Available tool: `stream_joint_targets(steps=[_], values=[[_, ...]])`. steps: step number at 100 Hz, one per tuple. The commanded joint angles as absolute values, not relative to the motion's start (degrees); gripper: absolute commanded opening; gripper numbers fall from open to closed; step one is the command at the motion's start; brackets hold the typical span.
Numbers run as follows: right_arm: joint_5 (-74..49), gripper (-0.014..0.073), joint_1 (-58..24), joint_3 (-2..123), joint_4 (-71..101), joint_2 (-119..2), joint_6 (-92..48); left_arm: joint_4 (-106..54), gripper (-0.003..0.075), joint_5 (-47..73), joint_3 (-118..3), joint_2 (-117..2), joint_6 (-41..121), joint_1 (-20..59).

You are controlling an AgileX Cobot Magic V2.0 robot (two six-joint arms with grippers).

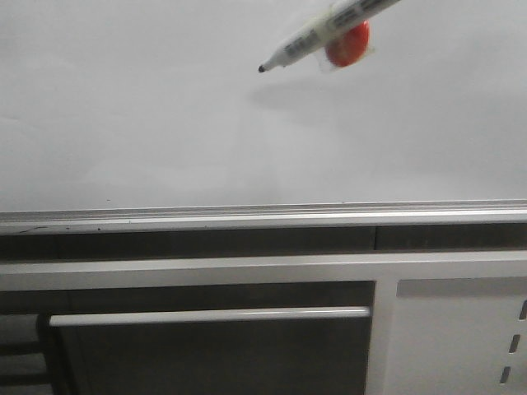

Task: Write number 1 on whiteboard

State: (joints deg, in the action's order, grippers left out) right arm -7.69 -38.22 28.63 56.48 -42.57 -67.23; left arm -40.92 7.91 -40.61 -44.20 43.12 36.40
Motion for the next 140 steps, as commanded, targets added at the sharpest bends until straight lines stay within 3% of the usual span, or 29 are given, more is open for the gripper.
stream_joint_targets(steps=[1, 49, 140], values=[[-3.4, -0.0043, -39.7, 30.8, 56.4, -43.6, -68.3, -41.8, -0.002, 4.5, -42.2, -43.8, 42.9, 36.3], [5.6, -0.0043, -43.1, 30.8, 53.6, -46.5, -68.7, -41.7, -0.002, 4.4, -42.2, -43.8, 42.9, 36.3], [8.7, -0.0043, -43.1, 30.8, 53.1, -56.2, -68.7, -41.0, -0.002, 4.4, -42.2, -43.8, 42.9, 36.3]])
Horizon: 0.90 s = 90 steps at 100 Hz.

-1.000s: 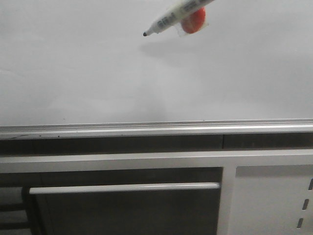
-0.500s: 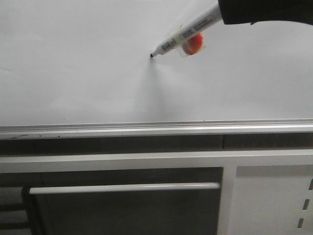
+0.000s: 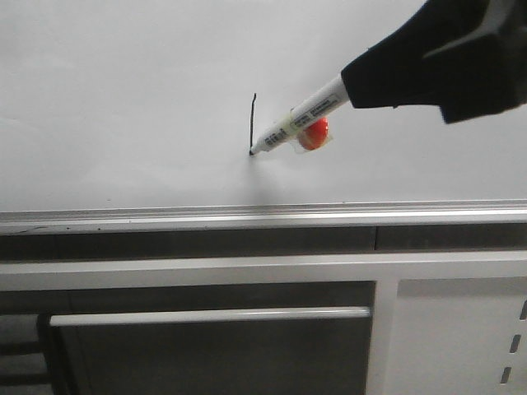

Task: Write number 1 on whiteboard

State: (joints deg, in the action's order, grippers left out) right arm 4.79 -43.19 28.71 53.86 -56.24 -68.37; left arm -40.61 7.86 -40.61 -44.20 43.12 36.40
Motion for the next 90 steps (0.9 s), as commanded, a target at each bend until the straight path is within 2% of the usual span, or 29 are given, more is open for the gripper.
stream_joint_targets(steps=[1, 26, 54, 70, 90], values=[[8.5, -0.0043, -43.1, 30.8, 53.1, -56.2, -68.7, -41.0, -0.002, 4.4, -42.2, -43.8, 42.9, 36.3], [-0.6, -0.0043, -43.1, 30.8, 55.3, -49.7, -68.7, -41.0, -0.002, 5.1, -42.2, -43.8, 42.9, 36.3], [-2.0, -0.0043, -43.1, 30.8, 62.5, -36.2, -68.7, -41.0, -0.002, 7.4, -42.2, -43.8, 43.0, 37.6], [-5.3, -0.0043, -43.1, 31.2, 64.5, -35.8, -68.7, -40.9, -0.002, 12.1, -42.8, -45.6, 44.1, 42.4], [-13.8, -0.0043, -43.1, 35.6, 64.8, -40.9, -68.6, -40.2, -0.002, 18.7, -47.3, -52.4, 49.3, 51.3]])
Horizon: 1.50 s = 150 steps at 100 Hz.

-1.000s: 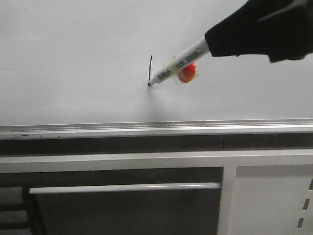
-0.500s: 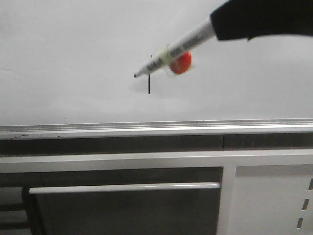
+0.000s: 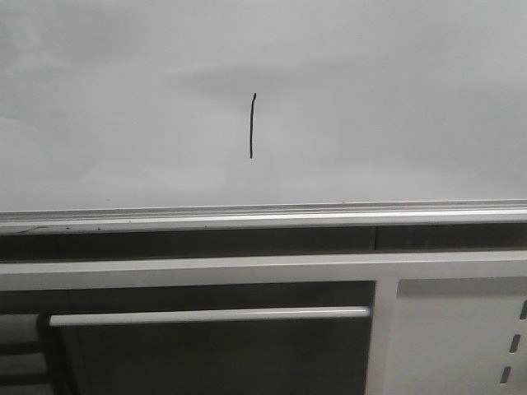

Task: Write number 1 on whiteboard

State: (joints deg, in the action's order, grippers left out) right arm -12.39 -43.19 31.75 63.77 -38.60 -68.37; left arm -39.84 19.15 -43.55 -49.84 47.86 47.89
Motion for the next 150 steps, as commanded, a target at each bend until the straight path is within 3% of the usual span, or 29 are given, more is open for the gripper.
stream_joint_targets(steps=[1, 32, 63, 81, 124, 150], values=[[-13.9, -0.0043, -43.1, 35.8, 64.8, -41.2, -68.6, -40.2, -0.002, 18.7, -47.6, -52.6, 49.3, 51.5], [-19.8, -0.0043, -43.1, 39.4, 63.7, -48.9, -68.0, -30.3, -0.0007, 29.0, -53.7, -56.5, 49.6, 54.8], [-18.8, -0.0043, -43.1, 40.0, 63.7, -50.4, -66.2, -23.6, 0.0247, 34.9, -54.3, -56.5, 49.6, 54.8], [-19.9, -0.0043, -43.1, 40.0, 63.7, -50.4, -65.6, -16.6, 0.0248, 33.9, -54.3, -56.9, 48.5, 54.8], [-21.0, -0.0043, -43.1, 40.0, 63.7, -50.4, -64.2, -16.2, 0.0248, 29.0, -54.3, -61.1, 48.5, 54.8], [-21.3, -0.0043, -43.1, 40.0, 63.7, -50.4, -63.7, -16.2, 0.0189, 28.5, -54.3, -61.1, 48.5, 54.8]])
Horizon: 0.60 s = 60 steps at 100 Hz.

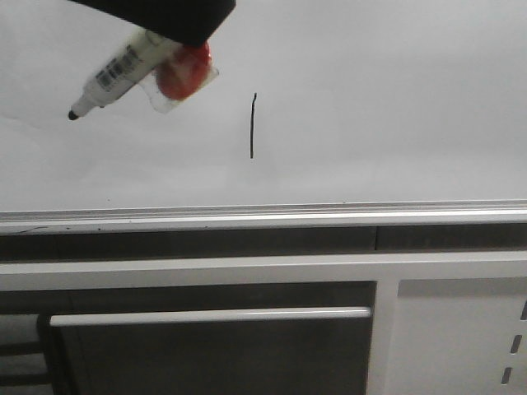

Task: Write number 1 on whiteboard

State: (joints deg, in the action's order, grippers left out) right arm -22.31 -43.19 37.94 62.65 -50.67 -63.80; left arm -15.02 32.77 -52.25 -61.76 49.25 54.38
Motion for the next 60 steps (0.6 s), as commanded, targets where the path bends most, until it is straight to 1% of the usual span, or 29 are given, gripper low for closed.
stream_joint_targets(steps=[1, 44, 48, 60], values=[[-21.3, -0.0043, -43.1, 40.0, 63.7, -50.4, -63.7, -16.2, 0.0186, 28.5, -54.3, -61.1, 48.5, 54.8], [-23.8, -0.0043, -43.1, 40.0, 64.2, -50.4, -63.7, -16.7, -0.0008, 28.5, -54.3, -62.6, 48.5, 54.8], [-23.9, -0.0043, -43.1, 40.0, 64.2, -50.4, -63.7, -16.8, -0.002, 28.5, -54.3, -62.7, 48.5, 54.8], [-24.0, -0.0043, -43.1, 40.0, 64.2, -50.4, -63.7, -17.1, -0.002, 28.5, -54.3, -62.7, 48.5, 54.8]])
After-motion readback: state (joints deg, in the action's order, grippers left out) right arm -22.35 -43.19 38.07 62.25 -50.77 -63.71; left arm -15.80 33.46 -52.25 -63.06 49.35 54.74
